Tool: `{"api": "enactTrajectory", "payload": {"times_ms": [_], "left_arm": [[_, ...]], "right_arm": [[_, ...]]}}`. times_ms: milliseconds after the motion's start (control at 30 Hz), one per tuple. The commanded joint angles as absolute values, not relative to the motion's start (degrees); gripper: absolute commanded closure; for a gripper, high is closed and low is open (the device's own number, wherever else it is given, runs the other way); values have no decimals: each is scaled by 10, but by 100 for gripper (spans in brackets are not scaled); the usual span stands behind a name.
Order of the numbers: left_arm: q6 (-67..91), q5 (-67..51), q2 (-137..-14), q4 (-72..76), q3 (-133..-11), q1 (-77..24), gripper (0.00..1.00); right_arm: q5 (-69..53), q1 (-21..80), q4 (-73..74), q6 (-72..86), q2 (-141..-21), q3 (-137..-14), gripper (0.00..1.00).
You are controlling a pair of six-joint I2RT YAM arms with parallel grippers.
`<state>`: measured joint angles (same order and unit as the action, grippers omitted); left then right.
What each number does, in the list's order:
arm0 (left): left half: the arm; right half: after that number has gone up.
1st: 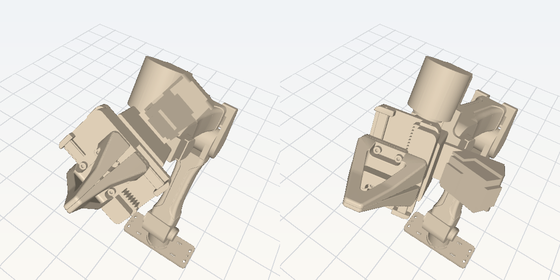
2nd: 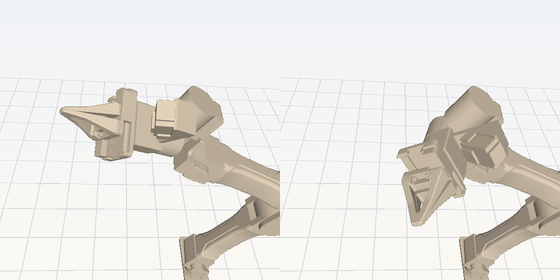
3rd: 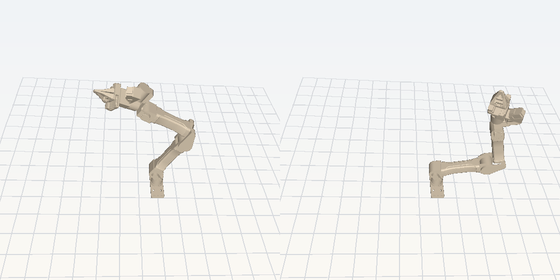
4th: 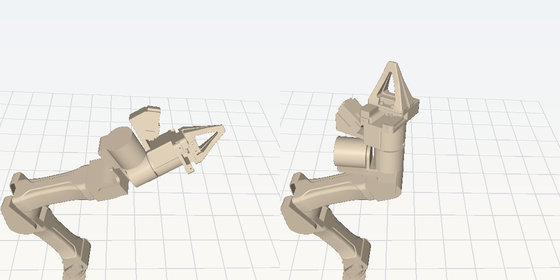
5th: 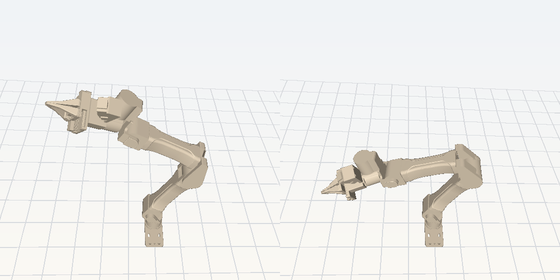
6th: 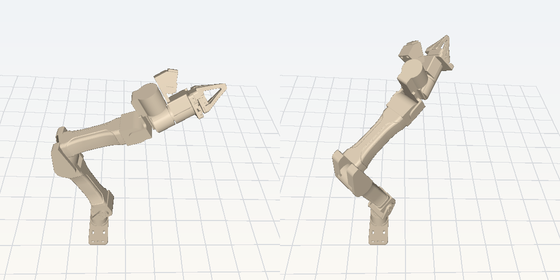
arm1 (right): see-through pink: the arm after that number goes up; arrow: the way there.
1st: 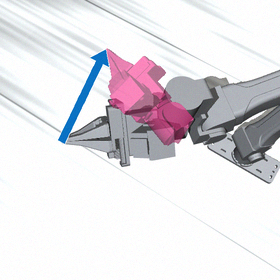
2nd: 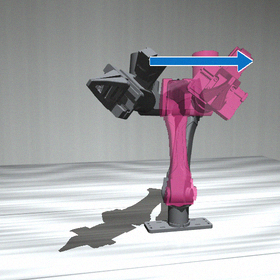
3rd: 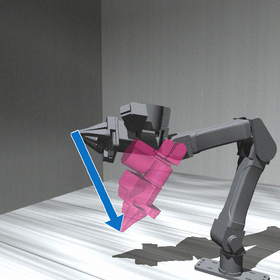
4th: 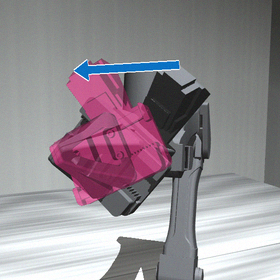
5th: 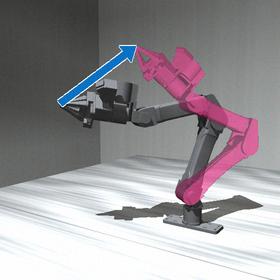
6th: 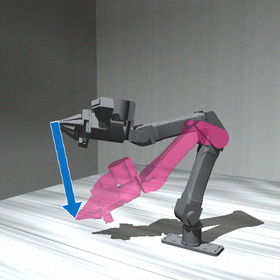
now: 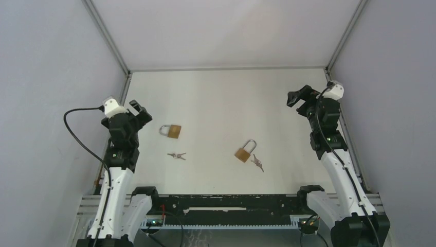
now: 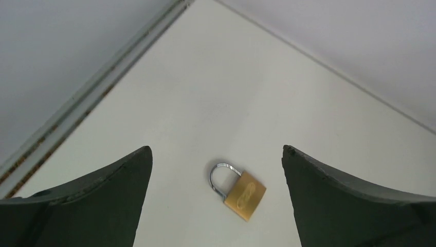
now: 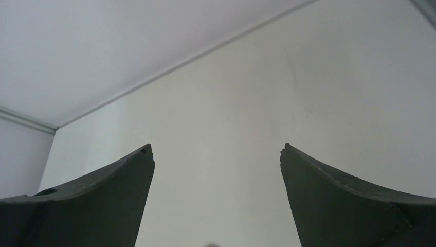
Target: Unlock with the key
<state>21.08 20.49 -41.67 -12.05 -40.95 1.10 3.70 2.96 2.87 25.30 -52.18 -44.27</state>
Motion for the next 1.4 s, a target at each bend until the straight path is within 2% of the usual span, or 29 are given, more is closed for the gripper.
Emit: {"api": "enactTrajectory", "payload": {"times_ms": [0,133,467,800,1100,1367], "left_arm": [[255,111,-435,-212,-425,18,0],[233,56,-455,-250,-444,-15,0],[236,144,-540,-293,-504,-267,3],[260,190,-719,-283,-605,-450,7],[275,161,-881,-274,-695,-523,8],[225,99,-966,-271,-754,-581,9]], "right_arm": [[-6,26,125,311,-506,-468,1],[-12,22,210,336,-500,-479,1],[18,24,325,355,-467,-487,1],[-25,32,396,336,-462,-495,1],[-6,57,450,360,-479,-495,1],[-7,74,464,358,-484,-495,1]]}}
